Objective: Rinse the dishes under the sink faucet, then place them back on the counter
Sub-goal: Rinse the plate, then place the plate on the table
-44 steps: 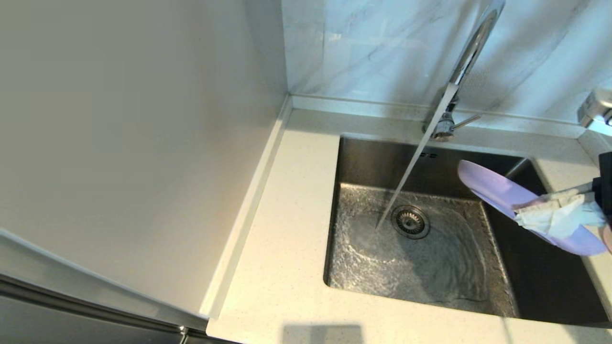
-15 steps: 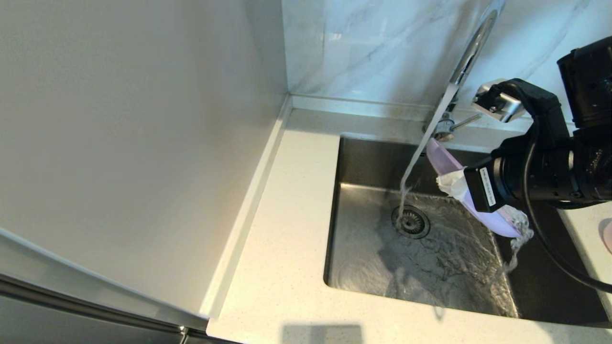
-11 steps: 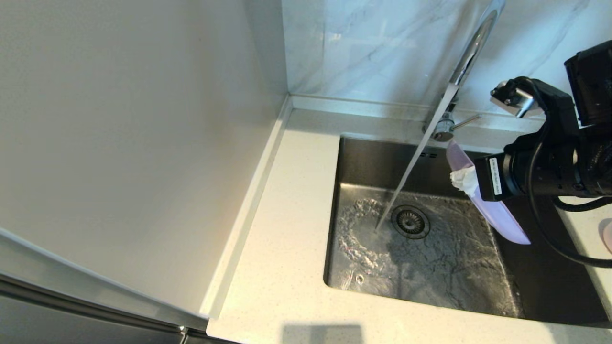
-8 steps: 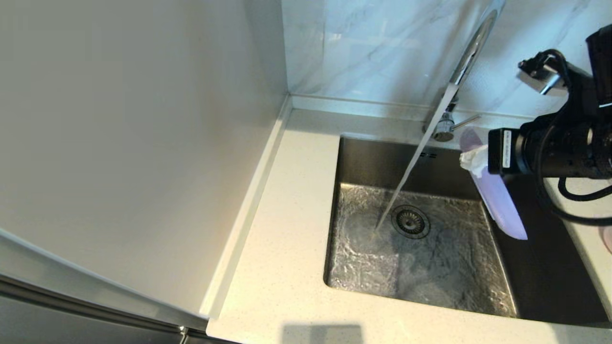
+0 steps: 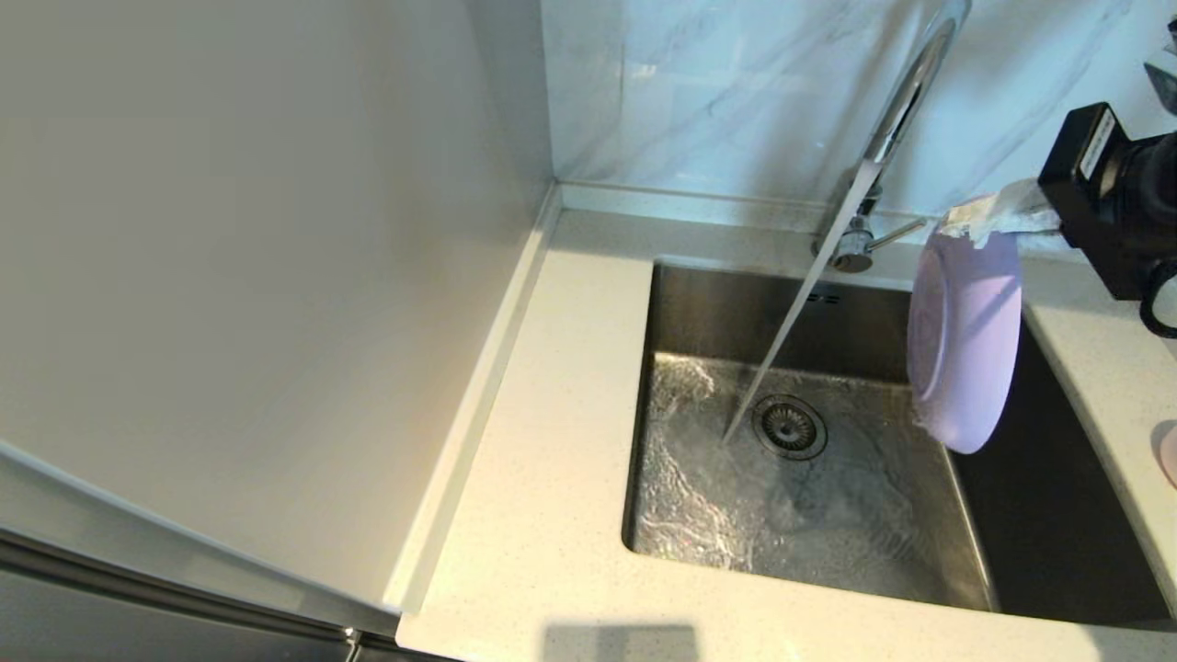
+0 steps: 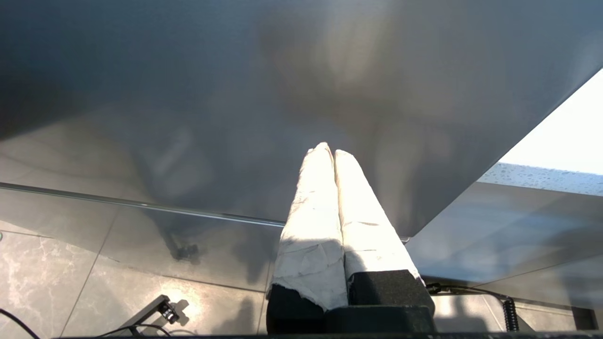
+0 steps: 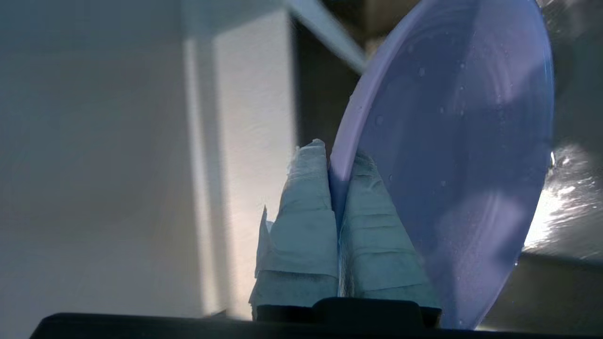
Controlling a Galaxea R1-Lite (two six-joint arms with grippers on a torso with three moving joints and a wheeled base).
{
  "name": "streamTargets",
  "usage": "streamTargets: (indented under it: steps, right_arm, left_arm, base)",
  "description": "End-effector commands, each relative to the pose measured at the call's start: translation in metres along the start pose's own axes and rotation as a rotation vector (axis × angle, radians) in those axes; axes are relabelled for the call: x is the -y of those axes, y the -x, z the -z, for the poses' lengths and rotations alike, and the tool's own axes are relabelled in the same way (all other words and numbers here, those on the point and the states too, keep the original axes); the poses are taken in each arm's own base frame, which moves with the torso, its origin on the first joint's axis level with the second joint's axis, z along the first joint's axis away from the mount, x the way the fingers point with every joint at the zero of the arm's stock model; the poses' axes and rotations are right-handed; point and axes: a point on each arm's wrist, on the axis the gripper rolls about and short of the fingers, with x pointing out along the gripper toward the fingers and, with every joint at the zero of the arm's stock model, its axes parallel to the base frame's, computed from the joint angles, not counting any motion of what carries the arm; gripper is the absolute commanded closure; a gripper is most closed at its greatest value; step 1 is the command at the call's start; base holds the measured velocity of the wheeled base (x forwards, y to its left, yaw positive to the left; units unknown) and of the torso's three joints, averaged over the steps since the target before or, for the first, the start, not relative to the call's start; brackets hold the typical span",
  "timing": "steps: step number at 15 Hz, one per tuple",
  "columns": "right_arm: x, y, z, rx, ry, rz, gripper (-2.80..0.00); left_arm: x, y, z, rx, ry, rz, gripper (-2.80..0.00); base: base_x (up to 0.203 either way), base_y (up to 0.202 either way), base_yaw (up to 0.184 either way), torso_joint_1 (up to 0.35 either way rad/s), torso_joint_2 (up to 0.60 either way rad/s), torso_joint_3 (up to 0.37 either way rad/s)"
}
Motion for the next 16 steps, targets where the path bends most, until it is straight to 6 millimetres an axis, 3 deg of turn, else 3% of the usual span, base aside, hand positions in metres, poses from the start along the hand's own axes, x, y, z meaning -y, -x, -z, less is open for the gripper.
streamTargets:
  steps: [1,3,7,8,10,16]
  right_arm:
    - [0.003,0.003,-0.001,-0.08,-0.199,-0.05,0.0]
    - [0.011,-0.004,0.007,-0.141,-0.238,-0.024,0.0]
    - [0.009,0.001,-0.021,-0.037,-0.181,-0.049,0.0]
    - [0.013,-0.003,-0.018,-0.057,-0.161,-0.028,0.0]
    - [0.03,-0.012,-0.011,-0.084,-0.071,0.045,0.0]
    - [0.05,-0.012,-0.032,0.049,0.321,0.263,0.0]
  left_arm:
    - [0.0,0.0,0.0,0.0,0.0,0.001,0.0]
    - [0.0,0.0,0.0,0.0,0.0,0.0,0.0]
    - [0.0,0.0,0.0,0.0,0.0,0.0,0.0]
    - [0.0,0.0,0.0,0.0,0.0,0.0,0.0]
    - [0.0,0.0,0.0,0.0,0.0,0.0,0.0]
    - [0.0,0.0,0.0,0.0,0.0,0.0,0.0]
  base:
    - [0.0,0.0,0.0,0.0,0.0,0.0]
    - [0.0,0.0,0.0,0.0,0.0,0.0]
    - [0.0,0.0,0.0,0.0,0.0,0.0]
    - [0.0,0.0,0.0,0.0,0.0,0.0]
    - [0.0,0.0,0.0,0.0,0.0,0.0]
    - [0.0,0.0,0.0,0.0,0.0,0.0]
